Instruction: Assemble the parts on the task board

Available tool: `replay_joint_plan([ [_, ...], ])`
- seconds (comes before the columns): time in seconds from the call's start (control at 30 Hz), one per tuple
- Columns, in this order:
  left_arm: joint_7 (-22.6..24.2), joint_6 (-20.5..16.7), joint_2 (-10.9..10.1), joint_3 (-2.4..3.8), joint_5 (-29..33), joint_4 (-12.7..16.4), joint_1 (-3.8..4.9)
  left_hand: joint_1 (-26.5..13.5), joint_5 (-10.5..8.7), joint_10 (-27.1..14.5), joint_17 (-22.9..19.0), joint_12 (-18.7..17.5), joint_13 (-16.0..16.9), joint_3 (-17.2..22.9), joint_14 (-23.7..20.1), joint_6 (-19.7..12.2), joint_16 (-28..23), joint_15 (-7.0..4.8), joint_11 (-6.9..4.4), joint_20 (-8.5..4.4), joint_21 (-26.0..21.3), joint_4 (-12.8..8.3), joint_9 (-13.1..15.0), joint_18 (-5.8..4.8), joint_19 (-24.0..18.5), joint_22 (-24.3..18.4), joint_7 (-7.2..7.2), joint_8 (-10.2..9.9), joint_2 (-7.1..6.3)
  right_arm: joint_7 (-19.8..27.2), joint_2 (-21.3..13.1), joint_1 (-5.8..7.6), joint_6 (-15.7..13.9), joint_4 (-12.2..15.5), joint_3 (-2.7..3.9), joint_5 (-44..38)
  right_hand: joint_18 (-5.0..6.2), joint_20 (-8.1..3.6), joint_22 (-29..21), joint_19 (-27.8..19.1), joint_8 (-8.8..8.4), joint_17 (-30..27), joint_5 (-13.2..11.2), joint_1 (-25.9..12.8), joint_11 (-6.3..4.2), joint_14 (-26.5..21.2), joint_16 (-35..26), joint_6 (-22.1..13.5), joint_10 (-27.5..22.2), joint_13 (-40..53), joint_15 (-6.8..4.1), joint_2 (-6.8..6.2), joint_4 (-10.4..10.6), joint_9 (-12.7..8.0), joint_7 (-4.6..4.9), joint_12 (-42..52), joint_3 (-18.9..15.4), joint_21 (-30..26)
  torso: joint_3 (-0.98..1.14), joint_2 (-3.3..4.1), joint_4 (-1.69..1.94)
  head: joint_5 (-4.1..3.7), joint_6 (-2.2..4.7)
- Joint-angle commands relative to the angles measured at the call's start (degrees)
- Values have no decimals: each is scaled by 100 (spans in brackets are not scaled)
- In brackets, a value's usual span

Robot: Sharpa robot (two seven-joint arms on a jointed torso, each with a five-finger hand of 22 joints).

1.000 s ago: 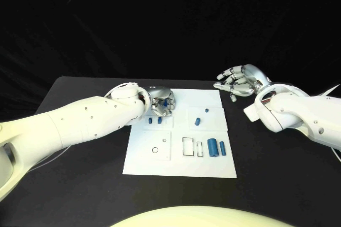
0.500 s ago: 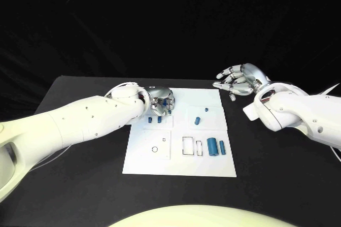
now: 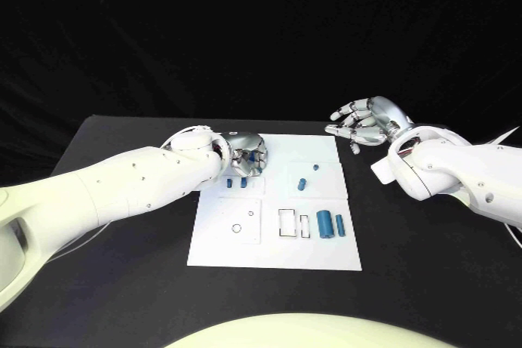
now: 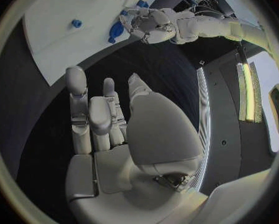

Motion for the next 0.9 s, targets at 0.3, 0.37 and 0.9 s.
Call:
replay_joint_plan([
  [0.3,26,44,18,-45,-48,-19,-50,-26,88,429,395,-194,-199,202,308,349,329,-74,-113,-78,355,-222,-113,-133,209,434,-50,-78,128,6,15,-3,23,5,1,-8,104,31,-29,6,62,-31,61,-25,-17,24,-64,118,-150,-68,-5,-141,15,28,43,-67,147,-52,3,-9,1,-3,-32],
  [0.37,27,41,20,-48,-51,-24,-50,-32,87,440,391,-202,-201,201,311,363,333,-77,-115,-81,362,-226,-116,-134,210,441,-51,-80,132,6,16,-3,23,6,1,-8,104,31,-29,6,62,-31,61,-25,-17,24,-64,118,-150,-68,-5,-141,15,28,43,-67,147,-52,3,-6,2,-7,-31],
  [0.9,21,-143,-207,19,143,198,-53,-77,93,494,368,-287,-226,199,318,434,345,-81,-105,-82,397,-239,-135,-142,219,478,-46,-104,143,6,26,-3,30,-1,2,-7,105,30,-33,7,65,-30,61,-32,-20,25,-64,125,-136,-79,-6,-137,15,28,41,-72,148,-59,1,-19,3,2,14],
])
